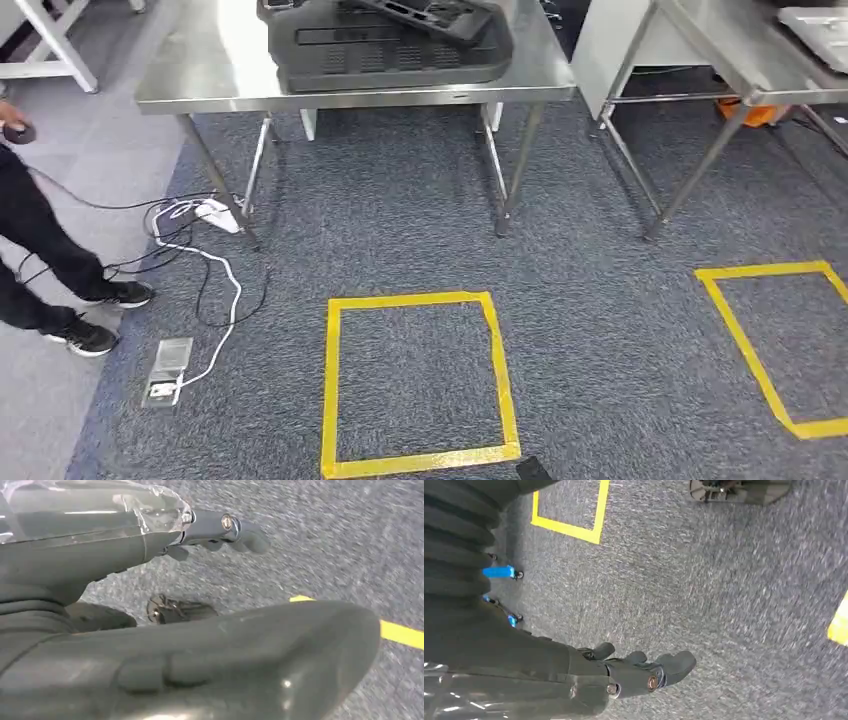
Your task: Take the parts from the cabinet and place them on the table.
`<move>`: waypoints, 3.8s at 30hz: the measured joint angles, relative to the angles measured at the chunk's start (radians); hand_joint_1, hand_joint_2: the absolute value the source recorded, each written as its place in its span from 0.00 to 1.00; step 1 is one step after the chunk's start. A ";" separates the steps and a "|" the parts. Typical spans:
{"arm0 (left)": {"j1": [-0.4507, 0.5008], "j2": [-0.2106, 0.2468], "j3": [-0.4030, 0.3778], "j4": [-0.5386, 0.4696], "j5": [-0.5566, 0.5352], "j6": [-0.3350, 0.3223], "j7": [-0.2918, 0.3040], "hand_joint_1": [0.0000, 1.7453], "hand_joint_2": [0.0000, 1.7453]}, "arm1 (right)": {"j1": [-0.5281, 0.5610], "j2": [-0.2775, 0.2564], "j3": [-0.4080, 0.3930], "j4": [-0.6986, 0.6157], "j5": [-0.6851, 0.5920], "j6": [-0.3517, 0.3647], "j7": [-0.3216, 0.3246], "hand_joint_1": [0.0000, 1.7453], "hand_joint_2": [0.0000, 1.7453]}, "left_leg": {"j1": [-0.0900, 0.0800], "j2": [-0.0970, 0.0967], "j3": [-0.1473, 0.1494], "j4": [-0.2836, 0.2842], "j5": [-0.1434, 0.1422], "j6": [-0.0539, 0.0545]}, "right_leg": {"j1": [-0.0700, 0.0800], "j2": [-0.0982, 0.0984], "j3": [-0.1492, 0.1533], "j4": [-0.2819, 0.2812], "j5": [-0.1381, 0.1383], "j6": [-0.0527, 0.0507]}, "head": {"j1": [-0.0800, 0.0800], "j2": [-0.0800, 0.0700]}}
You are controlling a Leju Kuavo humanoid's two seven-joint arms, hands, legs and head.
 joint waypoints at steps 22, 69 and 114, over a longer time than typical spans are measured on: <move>-0.002 0.001 0.000 0.000 -0.014 0.000 0.008 0.00 0.00 | -0.009 -0.005 0.074 0.001 -0.014 0.035 0.006 0.00 1.00 | 0.011 -0.039 -0.155 0.304 -0.124 -0.028 | -0.010 0.013 0.002 -0.011 0.002 -0.024 | -0.002 0.000; -0.001 0.000 0.000 0.000 -0.033 -0.010 0.014 0.00 0.00 | -0.031 -0.014 0.162 0.010 -0.052 0.040 0.005 0.00 1.00 | 0.004 -0.040 -0.010 -0.022 0.025 0.030 | -0.009 0.043 -0.125 0.285 -0.128 0.022 | 0.017 0.000; -0.002 0.000 0.001 0.000 -0.035 -0.016 0.046 0.00 0.00 | -0.031 -0.020 0.214 0.010 -0.059 0.040 0.018 0.00 1.00 | 0.012 -0.036 -0.163 0.313 -0.126 -0.030 | -0.011 0.019 -0.013 0.015 -0.011 -0.027 | -0.006 0.000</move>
